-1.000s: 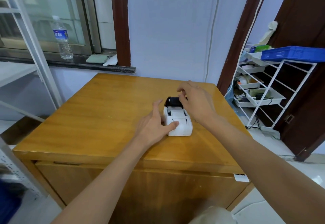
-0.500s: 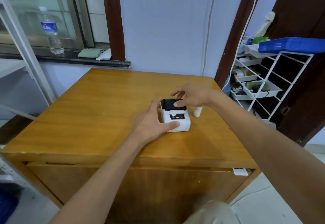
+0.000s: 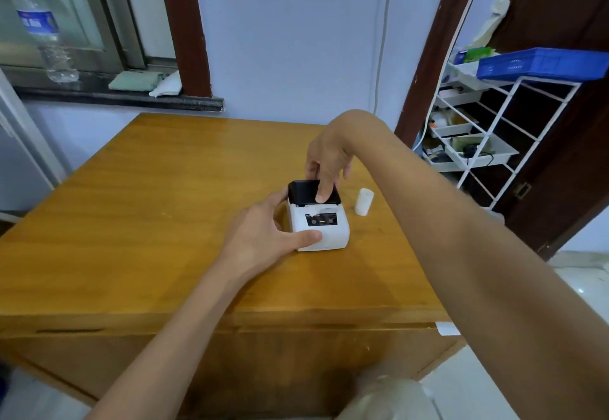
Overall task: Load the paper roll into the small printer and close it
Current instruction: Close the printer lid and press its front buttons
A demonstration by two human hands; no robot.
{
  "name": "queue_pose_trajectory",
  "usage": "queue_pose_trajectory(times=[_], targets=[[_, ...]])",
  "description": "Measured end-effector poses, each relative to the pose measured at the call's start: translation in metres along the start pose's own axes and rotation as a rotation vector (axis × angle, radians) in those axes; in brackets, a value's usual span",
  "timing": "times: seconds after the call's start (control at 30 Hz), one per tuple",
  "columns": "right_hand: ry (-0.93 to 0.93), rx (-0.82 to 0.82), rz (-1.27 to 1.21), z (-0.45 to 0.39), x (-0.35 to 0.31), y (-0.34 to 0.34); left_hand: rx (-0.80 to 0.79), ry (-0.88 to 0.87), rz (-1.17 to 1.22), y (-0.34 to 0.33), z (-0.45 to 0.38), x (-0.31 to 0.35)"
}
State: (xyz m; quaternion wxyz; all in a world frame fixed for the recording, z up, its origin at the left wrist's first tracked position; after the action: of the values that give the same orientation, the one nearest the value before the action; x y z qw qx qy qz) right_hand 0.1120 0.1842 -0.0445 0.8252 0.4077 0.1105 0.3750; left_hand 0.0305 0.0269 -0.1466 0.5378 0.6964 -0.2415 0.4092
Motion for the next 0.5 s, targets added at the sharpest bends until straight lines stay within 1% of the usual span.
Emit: queue_pose_trajectory(times=[0.13,0.23,0.3,0.43,0.5], targets=[[-0.02,0.024,0.023,-0.006,-0.001,0.001,0.004,-0.008,0.055,-0.001,-0.002,-0.002],[-0.036,0.008,0.053,-0.003,-0.005,0.003,0.024,-0.013,0.087,0.0,-0.003,-0.002],[-0.06,0.014,0.104,0.004,-0.01,0.006,0.021,-0.013,0.073,0.0,-0.004,-0.001],[-0.08,0.094,0.192,0.023,-0.023,0.011,0.012,-0.007,0.035,0.001,-0.002,0.001],[-0.087,0.088,0.181,0.027,-0.026,0.01,0.013,-0.014,0.019,0.001,-0.002,0.001]])
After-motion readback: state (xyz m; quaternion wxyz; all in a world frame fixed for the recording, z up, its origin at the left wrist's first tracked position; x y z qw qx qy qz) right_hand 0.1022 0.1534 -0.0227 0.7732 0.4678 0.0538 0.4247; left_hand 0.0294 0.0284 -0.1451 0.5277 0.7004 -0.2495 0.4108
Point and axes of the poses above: each hand's wrist, its own z-axis away from the middle knuckle, its own y-axis out of the back of the hand, x = y × z, the point moved 4 cm from there along -z, towards the middle knuckle, and after that the axes turned 3 degrees about z, right-handed, at the moved point
